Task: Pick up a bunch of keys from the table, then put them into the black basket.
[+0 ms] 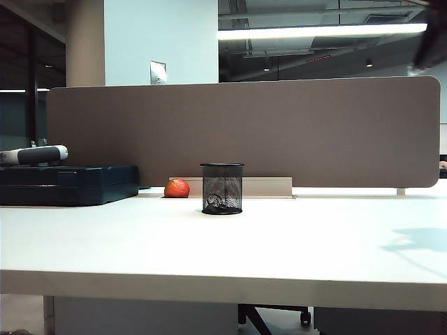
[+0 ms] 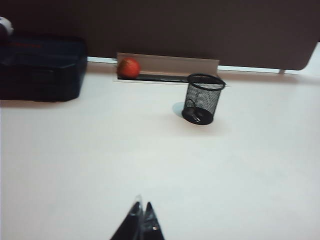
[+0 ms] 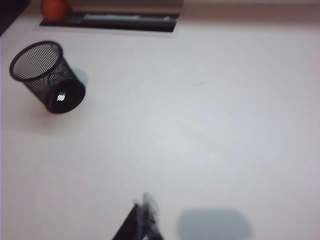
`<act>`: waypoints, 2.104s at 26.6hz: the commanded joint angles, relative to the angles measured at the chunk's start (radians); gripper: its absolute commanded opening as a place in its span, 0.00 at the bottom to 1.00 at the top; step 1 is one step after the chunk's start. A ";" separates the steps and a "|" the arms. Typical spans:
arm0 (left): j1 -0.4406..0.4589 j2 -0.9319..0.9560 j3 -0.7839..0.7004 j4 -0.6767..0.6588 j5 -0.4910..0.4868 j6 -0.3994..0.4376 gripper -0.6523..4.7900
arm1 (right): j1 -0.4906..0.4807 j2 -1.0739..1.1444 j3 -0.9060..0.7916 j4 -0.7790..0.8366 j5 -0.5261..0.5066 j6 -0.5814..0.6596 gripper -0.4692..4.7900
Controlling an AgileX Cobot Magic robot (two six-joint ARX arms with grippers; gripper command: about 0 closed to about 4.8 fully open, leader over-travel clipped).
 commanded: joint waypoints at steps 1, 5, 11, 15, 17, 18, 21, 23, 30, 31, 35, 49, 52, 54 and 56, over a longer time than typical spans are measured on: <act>0.001 0.001 0.002 0.009 -0.088 0.002 0.11 | -0.020 -0.105 -0.116 0.076 0.006 0.005 0.07; 0.001 0.001 -0.011 0.019 -0.169 0.011 0.11 | -0.026 -0.244 -0.274 0.144 0.026 0.001 0.07; 0.000 0.001 -0.108 0.150 -0.180 0.028 0.11 | -0.026 -0.382 -0.457 0.241 0.027 0.028 0.07; 0.000 0.001 -0.178 0.219 -0.180 0.027 0.11 | -0.025 -0.434 -0.538 0.289 0.026 0.034 0.07; 0.000 0.001 -0.207 0.251 -0.180 0.027 0.11 | -0.025 -0.455 -0.585 0.337 0.026 0.047 0.07; 0.000 0.001 -0.224 0.274 -0.181 0.027 0.11 | -0.025 -0.465 -0.608 0.366 0.026 0.050 0.07; 0.000 0.001 -0.275 0.349 -0.180 0.027 0.11 | -0.025 -0.505 -0.728 0.562 -0.005 0.051 0.07; 0.000 0.001 -0.309 0.405 -0.181 0.027 0.11 | -0.025 -0.530 -0.816 0.693 -0.005 0.050 0.07; 0.000 0.000 -0.311 0.411 -0.185 0.027 0.11 | -0.025 -0.558 -0.932 0.786 0.000 0.051 0.07; 0.000 0.000 -0.311 0.411 -0.185 0.027 0.11 | -0.025 -0.569 -0.954 0.818 0.000 0.073 0.07; 0.000 0.000 -0.311 0.411 -0.184 0.027 0.11 | -0.025 -0.657 -0.985 0.905 0.000 0.137 0.07; 0.000 -0.002 -0.311 0.463 -0.189 0.027 0.11 | -0.024 -0.928 -1.006 0.757 0.008 0.048 0.07; 0.000 -0.002 -0.311 0.471 -0.189 0.027 0.11 | -0.025 -0.981 -1.006 0.717 0.012 0.043 0.07; 0.000 -0.002 -0.311 0.469 -0.188 0.028 0.11 | -0.026 -1.027 -1.006 0.680 0.014 0.042 0.07; 0.000 -0.002 -0.311 0.472 -0.189 0.031 0.11 | -0.024 -1.081 -1.006 0.634 0.042 0.042 0.07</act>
